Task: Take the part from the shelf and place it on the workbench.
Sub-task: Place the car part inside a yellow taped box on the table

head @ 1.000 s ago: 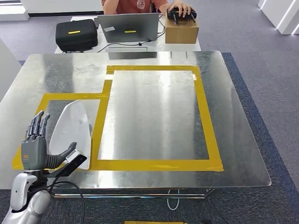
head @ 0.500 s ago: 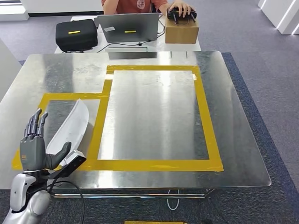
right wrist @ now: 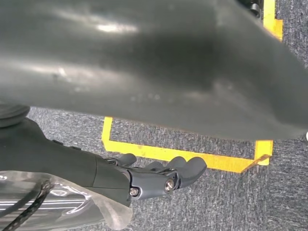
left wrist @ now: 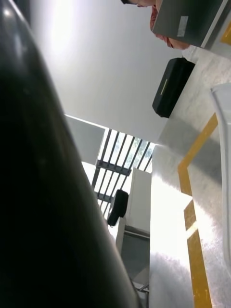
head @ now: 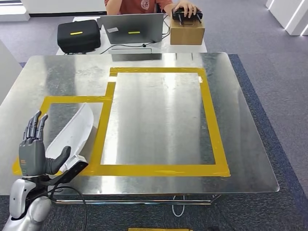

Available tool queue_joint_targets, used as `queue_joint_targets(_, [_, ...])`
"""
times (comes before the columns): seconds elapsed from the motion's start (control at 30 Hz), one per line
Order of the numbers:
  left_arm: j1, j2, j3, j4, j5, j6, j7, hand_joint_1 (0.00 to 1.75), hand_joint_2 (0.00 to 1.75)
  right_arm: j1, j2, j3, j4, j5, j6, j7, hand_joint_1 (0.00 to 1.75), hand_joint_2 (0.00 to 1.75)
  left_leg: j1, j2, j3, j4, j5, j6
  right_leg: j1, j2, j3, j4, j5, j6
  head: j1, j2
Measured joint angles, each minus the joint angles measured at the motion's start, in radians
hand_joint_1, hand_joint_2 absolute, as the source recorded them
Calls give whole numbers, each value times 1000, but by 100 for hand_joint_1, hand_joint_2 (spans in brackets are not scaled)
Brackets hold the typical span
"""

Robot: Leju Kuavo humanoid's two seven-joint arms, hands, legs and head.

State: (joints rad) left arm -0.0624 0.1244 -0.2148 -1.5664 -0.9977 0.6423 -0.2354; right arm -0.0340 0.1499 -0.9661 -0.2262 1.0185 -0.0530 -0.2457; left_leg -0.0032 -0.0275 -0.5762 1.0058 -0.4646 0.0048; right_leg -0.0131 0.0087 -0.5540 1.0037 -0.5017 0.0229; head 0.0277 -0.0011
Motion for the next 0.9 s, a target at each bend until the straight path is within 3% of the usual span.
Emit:
queue_joint_targets(0.6, [3,0,-4,-4,8,-15,4,0,0,0,0,-7,0,1,1,10,0,0,-2,0,-2,6,-3,4,-2,0,0,-1,0,2,0,0])
queue_joint_targets(0.7, [3,0,-4,-4,14,-19,7,0,0,0,0,-9,0,2,3,16,0,0,-3,0,-4,11,-6,9,-3,0,1,-1,0,6,0,0])
queue_joint_targets(0.83, [3,0,-4,-5,17,-24,8,0,0,-1,-1,-14,0,3,5,30,0,0,-2,2,-4,7,1,23,-5,0,1,-3,1,20,0,0])
queue_joint_targets(0.9, [2,-1,-5,-6,17,-26,8,0,0,-1,-2,-16,0,4,6,37,0,0,4,5,0,-9,13,33,-3,0,-15,31,-32,25,3,0])
